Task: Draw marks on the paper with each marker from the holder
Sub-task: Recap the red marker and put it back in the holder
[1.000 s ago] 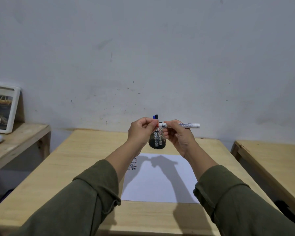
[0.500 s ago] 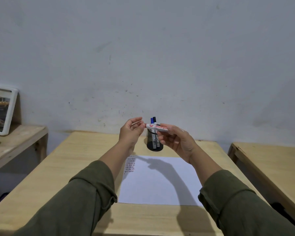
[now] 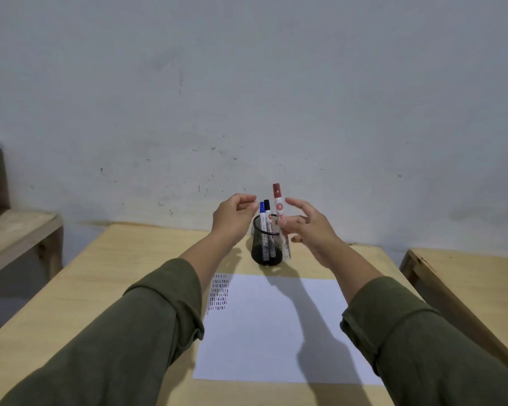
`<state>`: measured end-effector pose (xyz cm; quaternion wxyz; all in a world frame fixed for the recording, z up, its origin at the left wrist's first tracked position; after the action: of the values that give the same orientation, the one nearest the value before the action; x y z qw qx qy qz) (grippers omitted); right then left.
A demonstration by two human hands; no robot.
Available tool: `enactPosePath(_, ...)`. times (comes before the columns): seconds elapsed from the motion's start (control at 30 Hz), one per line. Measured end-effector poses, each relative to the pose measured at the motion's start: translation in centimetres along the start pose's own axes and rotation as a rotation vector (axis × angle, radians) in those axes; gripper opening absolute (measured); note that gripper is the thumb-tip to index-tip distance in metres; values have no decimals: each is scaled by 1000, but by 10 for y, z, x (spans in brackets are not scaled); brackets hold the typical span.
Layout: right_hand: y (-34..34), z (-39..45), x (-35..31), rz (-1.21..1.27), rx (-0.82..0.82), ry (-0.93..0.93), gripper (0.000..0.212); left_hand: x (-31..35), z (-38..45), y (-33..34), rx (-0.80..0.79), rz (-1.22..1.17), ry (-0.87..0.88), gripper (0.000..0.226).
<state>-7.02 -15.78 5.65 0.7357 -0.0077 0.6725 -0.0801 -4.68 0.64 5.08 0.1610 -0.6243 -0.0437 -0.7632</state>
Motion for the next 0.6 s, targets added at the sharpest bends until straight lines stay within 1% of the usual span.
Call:
enactPosePath(0.07, -5, 20, -2, -105, 64, -63, 65, -10, 12, 6, 0, 125, -7, 31)
enactPosePath(0.13, -7, 42, -4, -207, 101, -120, 77, -19, 21, 13, -44, 245, 2, 39)
enactPosePath(0.23, -2, 73, -5, -350, 127, -230, 87, -28, 34, 26, -102, 407, 47, 49)
enactPosePath(0.3, 4, 88, -3, -457, 129, -286, 86, -33, 40, 33, -138, 471, 57, 54)
enactPosePath(0.4, 11, 103, 5, -556, 120, -317, 78, -43, 45, 40, -204, 523, 56, 61)
enactPosePath(0.6, 19, 114, 29, -708, 41, -275, 81, -58, 50, 43, -278, 557, 53, 61)
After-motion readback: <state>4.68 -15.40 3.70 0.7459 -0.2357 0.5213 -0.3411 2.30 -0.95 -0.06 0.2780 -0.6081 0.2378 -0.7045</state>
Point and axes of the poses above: each hand's wrist, its own z-axis towards the middle knuckle, its own y-axis out of the palm, x = y × z, the point moved 2 cm from there along z, towards the middle knuckle, and after that the axes turned 9 degrees about x, right-handed, at the moved point
